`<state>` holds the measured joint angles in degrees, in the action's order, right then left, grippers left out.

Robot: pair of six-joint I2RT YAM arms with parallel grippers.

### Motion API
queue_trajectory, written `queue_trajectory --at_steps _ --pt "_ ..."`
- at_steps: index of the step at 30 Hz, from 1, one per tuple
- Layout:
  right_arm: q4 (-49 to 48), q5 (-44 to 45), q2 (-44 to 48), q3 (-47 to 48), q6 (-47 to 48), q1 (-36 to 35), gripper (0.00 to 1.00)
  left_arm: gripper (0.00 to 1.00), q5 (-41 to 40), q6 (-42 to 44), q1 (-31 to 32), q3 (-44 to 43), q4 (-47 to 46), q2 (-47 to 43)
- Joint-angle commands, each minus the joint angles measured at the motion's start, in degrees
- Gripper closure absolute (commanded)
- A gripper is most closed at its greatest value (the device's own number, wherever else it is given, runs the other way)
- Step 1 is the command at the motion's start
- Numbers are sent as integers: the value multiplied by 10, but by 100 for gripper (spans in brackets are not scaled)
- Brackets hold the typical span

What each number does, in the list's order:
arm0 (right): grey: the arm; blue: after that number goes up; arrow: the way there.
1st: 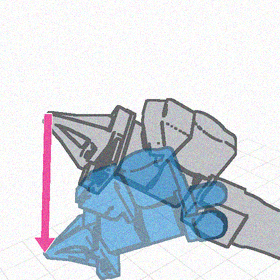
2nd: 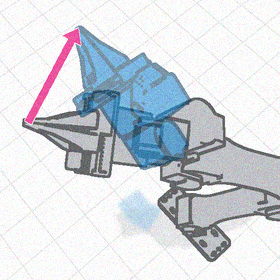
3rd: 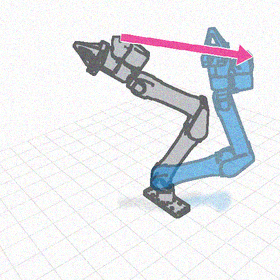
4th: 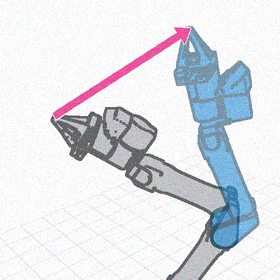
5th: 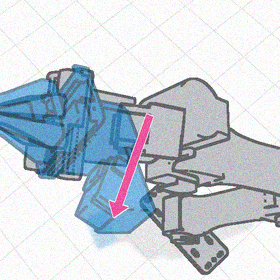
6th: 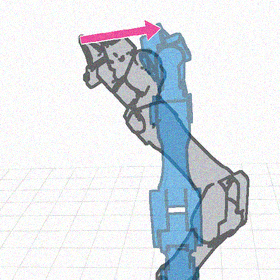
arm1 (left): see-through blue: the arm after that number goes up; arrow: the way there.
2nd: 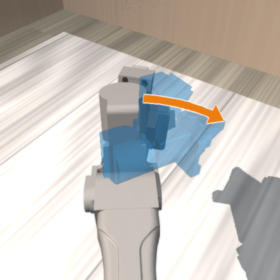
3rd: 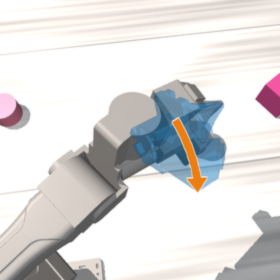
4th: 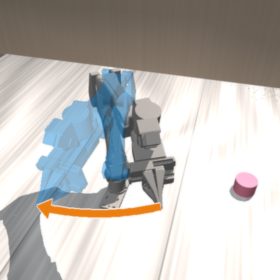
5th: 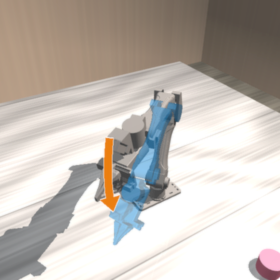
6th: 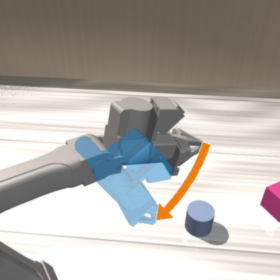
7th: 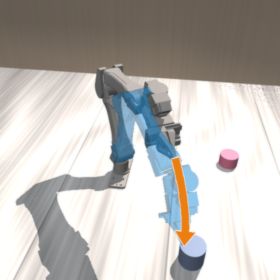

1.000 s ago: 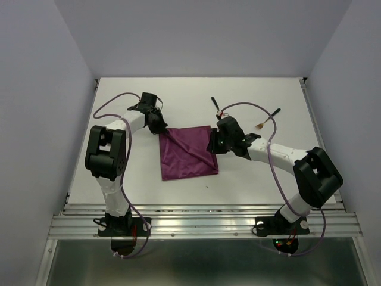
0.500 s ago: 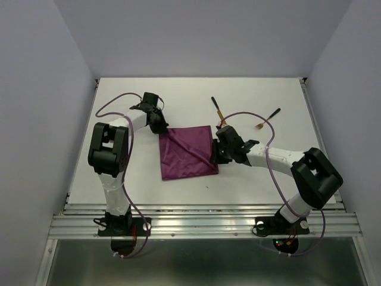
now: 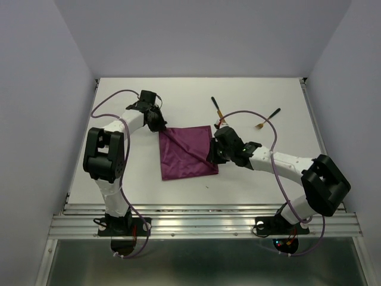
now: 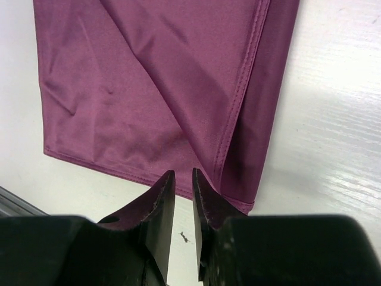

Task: Fold the napkin into a case and place the utensils inside
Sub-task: Smooth out the upper triangle-folded napkin at the center of the board.

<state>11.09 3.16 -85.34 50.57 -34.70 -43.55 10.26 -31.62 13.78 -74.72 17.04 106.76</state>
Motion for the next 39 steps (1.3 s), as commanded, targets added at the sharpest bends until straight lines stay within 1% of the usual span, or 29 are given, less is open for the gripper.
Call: queue_trajectory --at_steps 1,6,10,15,18,24,30,34,39 --pt "-23 12 -11 13 -12 -12 78 97 -19 10 1 -17 18 -22" --pt "-20 19 -24 10 -17 -12 80 97 -33 9 1 -31 20 -3" --pt "-19 25 -52 5 -22 -12 80 97 -47 9 1 -40 22 25" --pt "-21 60 -83 -13 -28 -12 82 97 -61 9 1 -46 23 45" --pt "-21 65 -91 -18 -27 -12 82 97 -67 9 1 -47 25 49" --pt "-14 55 -52 -10 -20 -12 82 98 -74 9 1 -51 29 36" --pt "-4 62 -7 12 -17 -12 82 98 -85 10 1 -48 36 -25" --pt "-5 62 -27 36 -12 -12 82 98 -89 9 1 -42 34 -42" --pt "-25 48 -78 63 -3 -12 82 98 -96 8 1 -51 27 -11"
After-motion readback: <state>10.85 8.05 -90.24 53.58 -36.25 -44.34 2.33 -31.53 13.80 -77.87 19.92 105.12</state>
